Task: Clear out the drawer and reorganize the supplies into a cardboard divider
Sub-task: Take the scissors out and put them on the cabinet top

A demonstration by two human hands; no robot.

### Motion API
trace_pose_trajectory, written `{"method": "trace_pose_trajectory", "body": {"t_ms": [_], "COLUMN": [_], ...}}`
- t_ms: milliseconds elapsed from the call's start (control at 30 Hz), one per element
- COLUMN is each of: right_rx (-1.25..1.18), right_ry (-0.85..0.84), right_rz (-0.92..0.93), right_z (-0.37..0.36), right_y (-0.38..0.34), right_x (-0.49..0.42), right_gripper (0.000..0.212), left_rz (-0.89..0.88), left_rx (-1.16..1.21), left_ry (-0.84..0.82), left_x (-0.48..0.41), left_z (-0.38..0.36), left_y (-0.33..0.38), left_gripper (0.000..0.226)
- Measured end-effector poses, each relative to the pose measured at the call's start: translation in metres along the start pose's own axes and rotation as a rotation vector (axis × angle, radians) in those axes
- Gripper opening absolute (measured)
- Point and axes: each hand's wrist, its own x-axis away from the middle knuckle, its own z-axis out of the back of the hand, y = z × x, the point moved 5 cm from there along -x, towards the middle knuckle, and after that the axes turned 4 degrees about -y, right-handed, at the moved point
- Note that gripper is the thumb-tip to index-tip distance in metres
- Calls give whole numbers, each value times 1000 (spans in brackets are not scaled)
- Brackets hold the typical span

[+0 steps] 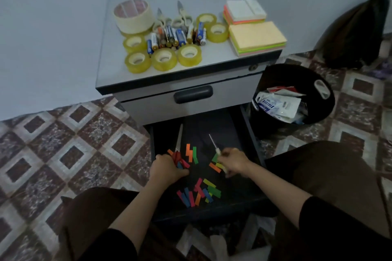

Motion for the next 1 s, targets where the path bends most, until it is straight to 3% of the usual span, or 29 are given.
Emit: {"method": "trace_pose_trajectory", "body": {"t_ms": [167,233,367,533,667,867,1000], "right_rx": [-189,-216,-191,-94,-63,-116,-134], "right_ry": [-95,-115,-94,41,77,135,208], "right_rz": [135,194,298,454,597,744,793], "right_z": [-1,0,10,33,50,80,106], "right_y": [-6,-11,-34,-85,-129,-182,-215], "right_x": [36,51,73,105,135,158,155], "right_gripper": [18,25,59,68,66,47,47], "left_rz": [-86,-98,-151,-242,-352,-485,-448], "left_rx": [50,49,85,104,224,207,184], "left_ry": [108,151,209,357,394,528,572], "left_x": [37,51,74,95,114,133,117], "left_z": [19,29,52,96,142,213,253], "left_y": [8,13,32,56,77,105,119], "left_gripper": [49,50,46,42,33,36,38]}}
